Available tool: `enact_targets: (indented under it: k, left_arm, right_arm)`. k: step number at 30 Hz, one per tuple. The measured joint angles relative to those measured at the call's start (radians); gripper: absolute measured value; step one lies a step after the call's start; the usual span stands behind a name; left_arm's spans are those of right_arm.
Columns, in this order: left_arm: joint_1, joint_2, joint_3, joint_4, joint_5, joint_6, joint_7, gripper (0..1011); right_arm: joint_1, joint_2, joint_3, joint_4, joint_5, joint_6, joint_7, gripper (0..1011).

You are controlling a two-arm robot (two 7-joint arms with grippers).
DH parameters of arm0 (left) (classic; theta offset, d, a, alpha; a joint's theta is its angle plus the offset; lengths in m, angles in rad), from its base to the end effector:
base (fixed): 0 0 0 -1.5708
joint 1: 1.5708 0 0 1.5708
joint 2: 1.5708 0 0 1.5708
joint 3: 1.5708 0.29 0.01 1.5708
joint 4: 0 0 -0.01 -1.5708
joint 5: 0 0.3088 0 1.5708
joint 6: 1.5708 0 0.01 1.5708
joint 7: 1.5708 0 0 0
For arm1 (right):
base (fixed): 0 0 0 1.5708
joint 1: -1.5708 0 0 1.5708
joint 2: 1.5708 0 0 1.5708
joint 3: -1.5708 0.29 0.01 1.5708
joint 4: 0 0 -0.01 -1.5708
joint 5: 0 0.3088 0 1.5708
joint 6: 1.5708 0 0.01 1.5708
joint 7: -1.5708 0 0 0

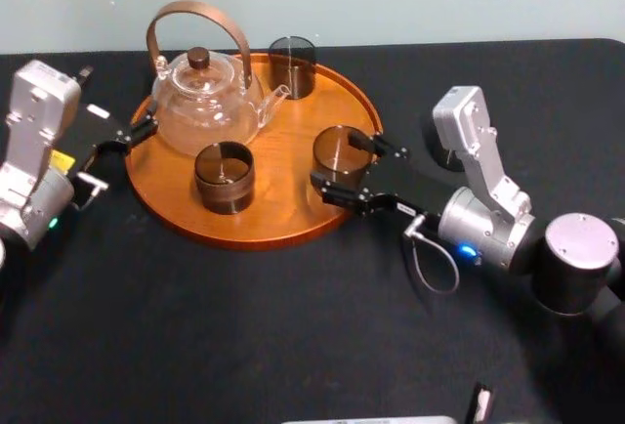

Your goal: Pick up the glass from the table and place it on the tray.

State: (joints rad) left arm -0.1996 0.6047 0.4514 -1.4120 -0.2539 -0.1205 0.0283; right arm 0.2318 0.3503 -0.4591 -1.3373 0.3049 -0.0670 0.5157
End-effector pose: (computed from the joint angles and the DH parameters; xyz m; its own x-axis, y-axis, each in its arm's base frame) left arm 0.3581 0.0827 -0.3022 0.2922 0.8803 0.3738 -0.9553 0.2873 0.0702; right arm 0.3691 0.0042 -0.3224 0.7617 -0.6457 0.0532 0.6463 0.7515 -0.1326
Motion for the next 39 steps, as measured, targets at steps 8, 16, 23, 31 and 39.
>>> enact_targets:
  k: [8,16,23,31,39]
  left_arm:
    - [0.0,0.0,0.0,0.0,0.0,0.0,0.0,1001]
    - [0.0,0.0,0.0,0.0,0.0,0.0,0.0,1001]
    - [0.0,0.0,0.0,0.0,0.0,0.0,0.0,1001]
    - [0.0,0.0,0.0,0.0,0.0,0.0,0.0,1001]
    - [0.0,0.0,0.0,0.0,0.0,0.0,0.0,1001]
  right_arm:
    - [0.037,-0.023,-0.022,0.05,-0.008,-0.013,0.012,905]
    - [0.068,-0.046,-0.037,0.101,-0.015,-0.022,0.02,904]
    - [0.091,-0.064,-0.046,0.148,-0.014,-0.04,0.033,905]
    - [0.109,-0.078,-0.054,0.187,-0.017,-0.061,0.042,905]
    - [0.118,-0.087,-0.056,0.213,-0.018,-0.074,0.049,905]
